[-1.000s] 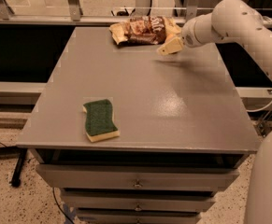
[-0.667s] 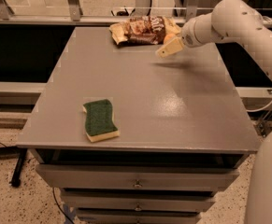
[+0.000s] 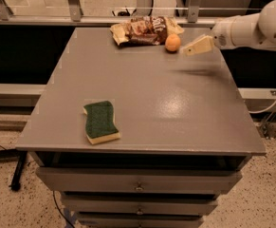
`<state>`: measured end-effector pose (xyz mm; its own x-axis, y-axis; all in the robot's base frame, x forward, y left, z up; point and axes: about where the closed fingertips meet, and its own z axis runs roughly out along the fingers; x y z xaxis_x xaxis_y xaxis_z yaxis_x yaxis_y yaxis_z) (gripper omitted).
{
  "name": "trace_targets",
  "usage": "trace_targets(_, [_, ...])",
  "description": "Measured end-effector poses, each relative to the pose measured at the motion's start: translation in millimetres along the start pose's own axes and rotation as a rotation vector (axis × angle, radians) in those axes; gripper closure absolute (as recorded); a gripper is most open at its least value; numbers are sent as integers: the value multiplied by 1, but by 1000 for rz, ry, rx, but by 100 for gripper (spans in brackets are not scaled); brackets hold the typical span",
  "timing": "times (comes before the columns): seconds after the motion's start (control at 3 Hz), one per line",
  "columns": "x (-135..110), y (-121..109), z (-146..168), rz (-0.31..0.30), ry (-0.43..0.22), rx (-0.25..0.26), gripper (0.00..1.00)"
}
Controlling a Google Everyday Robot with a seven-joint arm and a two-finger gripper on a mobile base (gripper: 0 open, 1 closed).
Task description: Move orange near brown chip bag
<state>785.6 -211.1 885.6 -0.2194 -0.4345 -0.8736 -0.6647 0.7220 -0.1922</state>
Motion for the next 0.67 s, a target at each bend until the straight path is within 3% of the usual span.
trace_targets(0.33, [-2,-14,-75,44,-123,-64,0])
trace_targets(0.67, [-8,-30,-157,52,-203,-27,0])
